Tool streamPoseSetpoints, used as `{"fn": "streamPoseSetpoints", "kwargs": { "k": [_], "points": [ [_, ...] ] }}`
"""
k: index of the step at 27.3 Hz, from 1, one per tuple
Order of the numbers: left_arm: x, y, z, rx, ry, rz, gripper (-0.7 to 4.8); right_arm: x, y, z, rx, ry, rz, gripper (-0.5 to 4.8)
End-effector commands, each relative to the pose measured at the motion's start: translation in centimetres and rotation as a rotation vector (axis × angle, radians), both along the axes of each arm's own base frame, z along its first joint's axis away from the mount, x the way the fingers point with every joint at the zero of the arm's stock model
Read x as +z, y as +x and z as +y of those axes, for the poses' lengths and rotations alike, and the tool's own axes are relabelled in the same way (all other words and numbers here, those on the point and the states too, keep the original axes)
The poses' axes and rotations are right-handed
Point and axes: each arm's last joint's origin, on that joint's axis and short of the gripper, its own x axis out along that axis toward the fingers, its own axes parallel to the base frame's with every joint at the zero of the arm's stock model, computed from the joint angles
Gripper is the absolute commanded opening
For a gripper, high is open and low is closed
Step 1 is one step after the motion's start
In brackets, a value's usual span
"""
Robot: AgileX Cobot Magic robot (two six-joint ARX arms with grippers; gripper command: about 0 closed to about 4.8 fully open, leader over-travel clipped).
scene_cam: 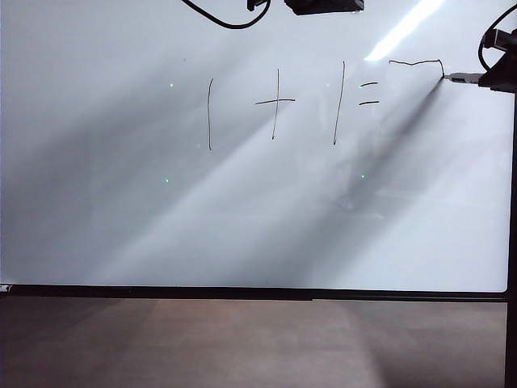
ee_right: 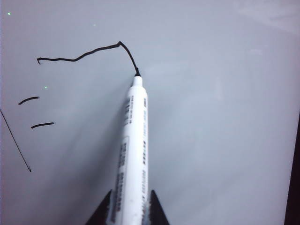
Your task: Reach to the right to find the marker pen, pick it up, and write the answer to the math problem on the whiteboard.
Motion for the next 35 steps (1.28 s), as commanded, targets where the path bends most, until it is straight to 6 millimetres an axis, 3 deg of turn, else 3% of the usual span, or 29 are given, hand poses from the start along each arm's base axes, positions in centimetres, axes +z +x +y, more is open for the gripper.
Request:
{"fn": "streamPoseSetpoints", "kwargs": {
  "k": [1, 15, 22, 30, 35],
  "points": [
    [0.3, -0.1, 0.0, -0.001, -0.008, -0.012, -0.04, -0.2, 0.1, 0.0, -0.006, -0.007, 0.028, -0.05],
    [0.3, -0.1, 0.0, -0.001, -0.008, -0.011, -0.04, 0.2, -0.3, 0.4, 0.029, -0.002, 0.020, -0.05],
    [0.2, -0.1, 0.0, -0.002, -0.003, -0.007, -0.04, -0.2, -1.6, 0.6, 0.030, 0.004, 0.014, -0.05],
    [0.1, -0.1, 0.0, -0.002, 0.006, 0.000, -0.04, -0.6, -0.9, 3.4, 0.146, -0.005, 0.003, -0.05],
    [0.1, -0.1, 0.0, -0.002, 0.004, -0.001, -0.04, -0.6, 0.0, 4.2, 0.164, -0.005, -0.002, -0.05]
  ]
}}
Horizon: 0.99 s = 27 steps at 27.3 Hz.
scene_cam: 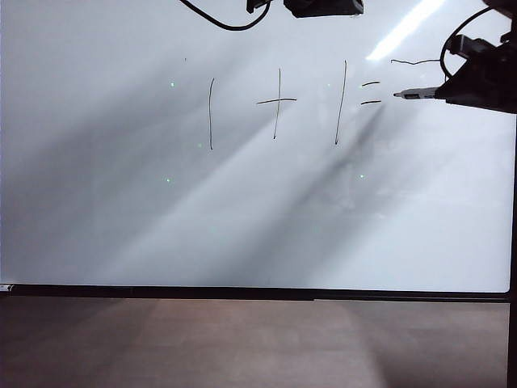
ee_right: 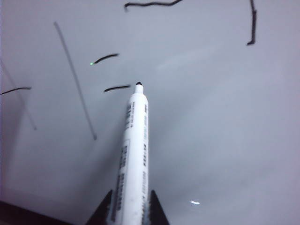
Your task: Reach to the right to find the marker pen, pick it up, and write the answer to the math problem on the whiteboard.
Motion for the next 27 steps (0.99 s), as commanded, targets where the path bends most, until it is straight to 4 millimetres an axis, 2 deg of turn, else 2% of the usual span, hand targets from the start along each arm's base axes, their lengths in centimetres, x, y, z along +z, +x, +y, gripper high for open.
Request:
{"fn": "streamPoseSetpoints", "kwargs": {
  "k": [1, 27],
  "points": [
    [0.26, -0.08, 0.03, -0.002, -0.008, -0.011, -0.04, 0.75, 0.39, 0.12, -0.007, -0.001, -0.048, -0.05],
    [0.22, -0.08, 0.03, -0.002, -0.004, -0.008, -0.04, 1.22, 0.49, 0.11, -0.004, 0.020, -0.071, -0.05]
  ]
}}
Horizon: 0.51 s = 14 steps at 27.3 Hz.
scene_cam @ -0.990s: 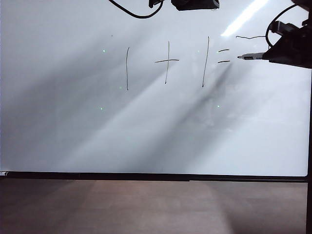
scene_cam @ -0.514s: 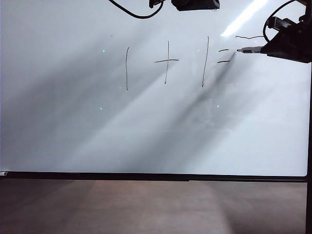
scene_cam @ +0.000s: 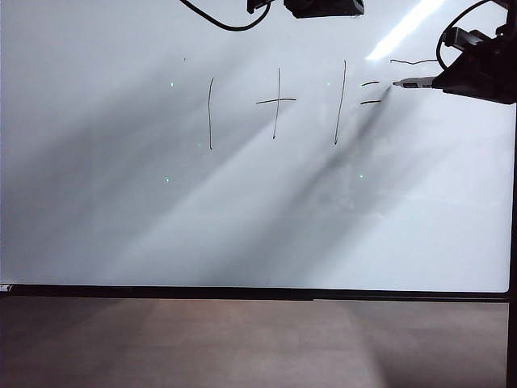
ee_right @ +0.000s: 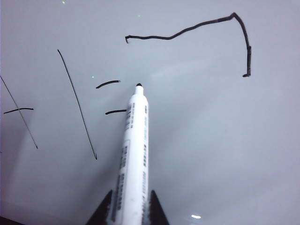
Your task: Reach to the right to find the marker pen, pick it up, and write the answer to the math problem on the whiteboard.
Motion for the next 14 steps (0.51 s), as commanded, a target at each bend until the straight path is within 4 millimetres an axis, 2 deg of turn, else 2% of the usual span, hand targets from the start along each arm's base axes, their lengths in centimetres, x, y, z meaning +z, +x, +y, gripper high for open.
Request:
{"fn": "streamPoseSetpoints", "kwargs": {
  "k": [1, 14],
  "points": [
    [0.26, -0.08, 0.03, -0.002, -0.007, -0.011, -0.04, 0.38, -0.02, 0.05, 0.003, 0.004, -0.027, -0.05],
    [0.26, -0.08, 0.03, -0.002, -0.007, -0.011, -0.04, 0.43, 0.02, -0.09, -0.029, 0.004, -0.031, -0.05]
  ]
}}
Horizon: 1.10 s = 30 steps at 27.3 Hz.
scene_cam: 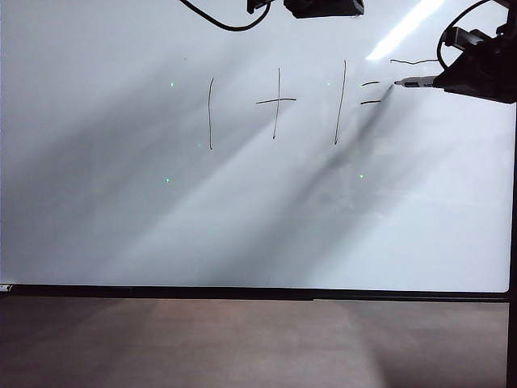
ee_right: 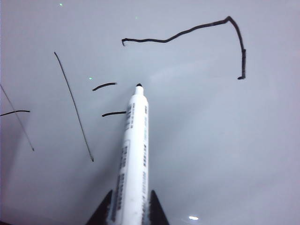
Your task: Reach to the right to find the marker pen, pick it up, and write the answer to the math problem on the whiteboard.
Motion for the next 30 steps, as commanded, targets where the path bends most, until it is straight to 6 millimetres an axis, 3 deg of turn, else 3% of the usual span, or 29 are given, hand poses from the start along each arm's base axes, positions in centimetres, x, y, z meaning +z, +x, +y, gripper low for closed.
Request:
{"fn": "streamPoseSetpoints", "kwargs": {
  "k": [1, 18, 30],
  "points": [
    [0.3, -0.1, 0.0, -0.002, -0.007, -0.010, -0.04, 0.4, 0.0, 0.0, -0.016, 0.003, -0.028, -0.05],
    [0.3, -0.1, 0.0, -0.002, -0.007, -0.010, -0.04, 0.4, 0.0, 0.0, -0.012, -0.001, -0.031, -0.05],
    [0.2, -0.1, 0.0, -0.002, -0.006, -0.010, -0.04, 0.7, 1.1, 0.1, -0.003, 0.001, -0.024, -0.05]
  ]
}}
